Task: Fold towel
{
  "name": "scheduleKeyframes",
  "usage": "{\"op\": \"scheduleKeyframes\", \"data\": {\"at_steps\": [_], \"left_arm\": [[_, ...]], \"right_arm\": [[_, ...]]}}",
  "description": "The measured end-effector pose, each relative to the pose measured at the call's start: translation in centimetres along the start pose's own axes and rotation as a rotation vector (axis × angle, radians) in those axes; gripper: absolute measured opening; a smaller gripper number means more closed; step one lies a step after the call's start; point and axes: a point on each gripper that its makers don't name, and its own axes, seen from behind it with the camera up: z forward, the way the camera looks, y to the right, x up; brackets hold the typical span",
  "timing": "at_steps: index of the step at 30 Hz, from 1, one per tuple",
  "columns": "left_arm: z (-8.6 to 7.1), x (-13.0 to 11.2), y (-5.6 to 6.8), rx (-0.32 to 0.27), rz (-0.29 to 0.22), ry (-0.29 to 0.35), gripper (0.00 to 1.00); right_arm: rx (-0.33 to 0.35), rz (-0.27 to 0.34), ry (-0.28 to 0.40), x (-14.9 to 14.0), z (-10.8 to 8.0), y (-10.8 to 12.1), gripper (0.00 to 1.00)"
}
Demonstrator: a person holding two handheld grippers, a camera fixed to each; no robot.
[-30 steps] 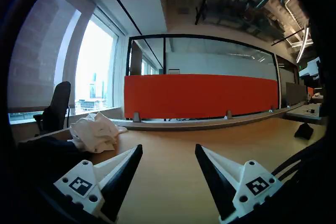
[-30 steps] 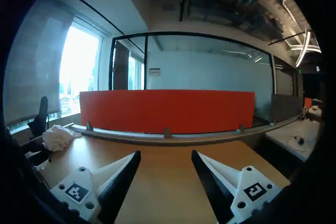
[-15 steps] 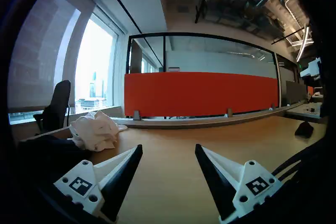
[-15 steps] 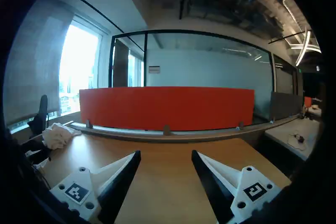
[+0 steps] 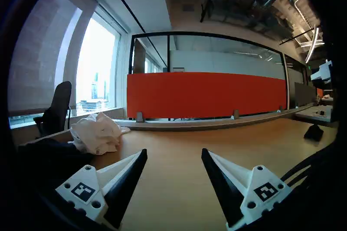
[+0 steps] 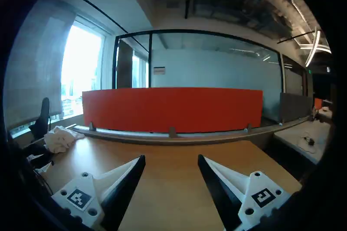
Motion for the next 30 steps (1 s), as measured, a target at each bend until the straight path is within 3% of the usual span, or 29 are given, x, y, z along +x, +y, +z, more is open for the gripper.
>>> {"op": "scheduleKeyframes", "data": {"at_steps": [30], "left_arm": [[0.1,-0.1,0.0,0.0,0.0,0.0,0.93]], "right_arm": [[0.028,-0.015,0.069,1.2,0.4,1.2,0.93]]}}
